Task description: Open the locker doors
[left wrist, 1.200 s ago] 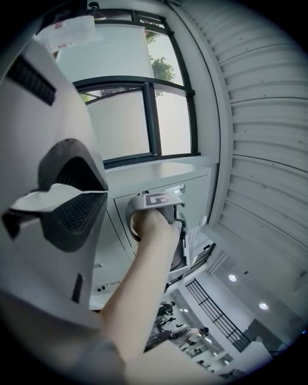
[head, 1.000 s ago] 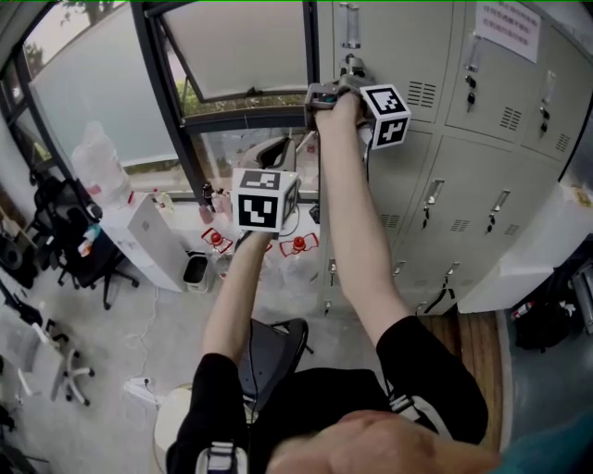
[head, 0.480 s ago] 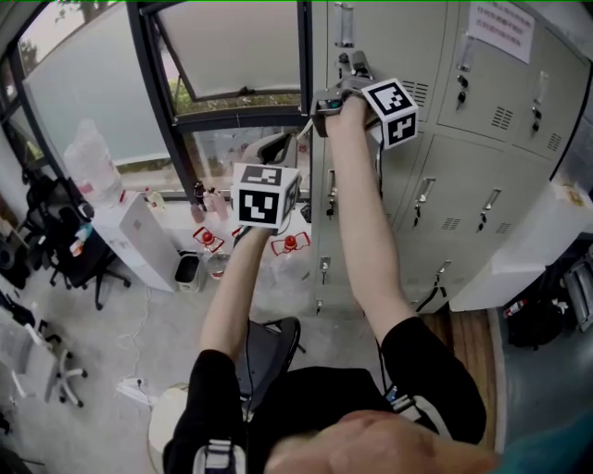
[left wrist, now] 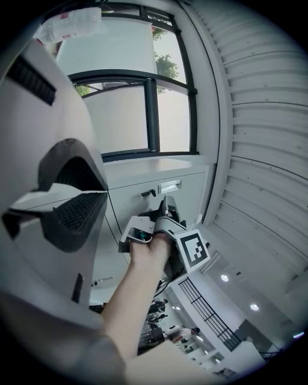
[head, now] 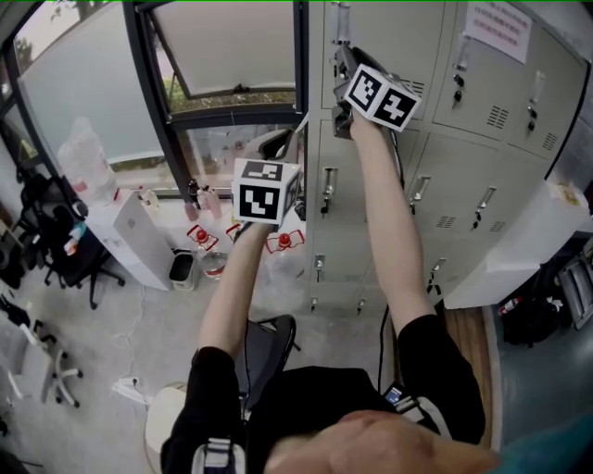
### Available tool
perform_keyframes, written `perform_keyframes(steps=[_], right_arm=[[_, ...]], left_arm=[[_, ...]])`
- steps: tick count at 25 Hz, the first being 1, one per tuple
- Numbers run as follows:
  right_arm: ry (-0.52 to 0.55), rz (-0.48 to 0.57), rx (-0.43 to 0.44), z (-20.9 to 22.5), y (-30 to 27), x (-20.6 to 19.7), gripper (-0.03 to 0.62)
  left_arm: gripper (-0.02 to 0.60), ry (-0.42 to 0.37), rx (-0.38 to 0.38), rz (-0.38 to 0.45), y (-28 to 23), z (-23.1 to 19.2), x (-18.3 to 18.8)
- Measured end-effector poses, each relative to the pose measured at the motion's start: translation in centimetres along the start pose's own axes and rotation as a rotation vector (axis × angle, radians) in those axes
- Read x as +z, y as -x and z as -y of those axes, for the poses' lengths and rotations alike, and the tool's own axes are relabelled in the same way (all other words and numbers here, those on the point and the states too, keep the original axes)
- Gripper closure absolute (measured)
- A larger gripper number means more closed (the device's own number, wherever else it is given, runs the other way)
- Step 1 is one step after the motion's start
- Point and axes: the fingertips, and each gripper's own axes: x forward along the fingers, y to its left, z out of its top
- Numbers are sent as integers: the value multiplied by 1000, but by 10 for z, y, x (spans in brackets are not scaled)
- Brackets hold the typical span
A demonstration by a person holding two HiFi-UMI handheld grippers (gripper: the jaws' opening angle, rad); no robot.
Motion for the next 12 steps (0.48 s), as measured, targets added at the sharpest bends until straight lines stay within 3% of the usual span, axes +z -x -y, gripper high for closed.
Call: perform_keyframes(steps=[4,6,12], right_arm=[[332,-74,-1,-14,-1,-5,442],[441,-112,-2,-17,-3,-10,421],[502,-150,4,-16,-16,-12,398]], left_arm=[[572,3,-1,-4,-2,-1,-3],[572,5,-3,-5,-2,0,-4],[572,7,-5,-1,0,-1,-7]])
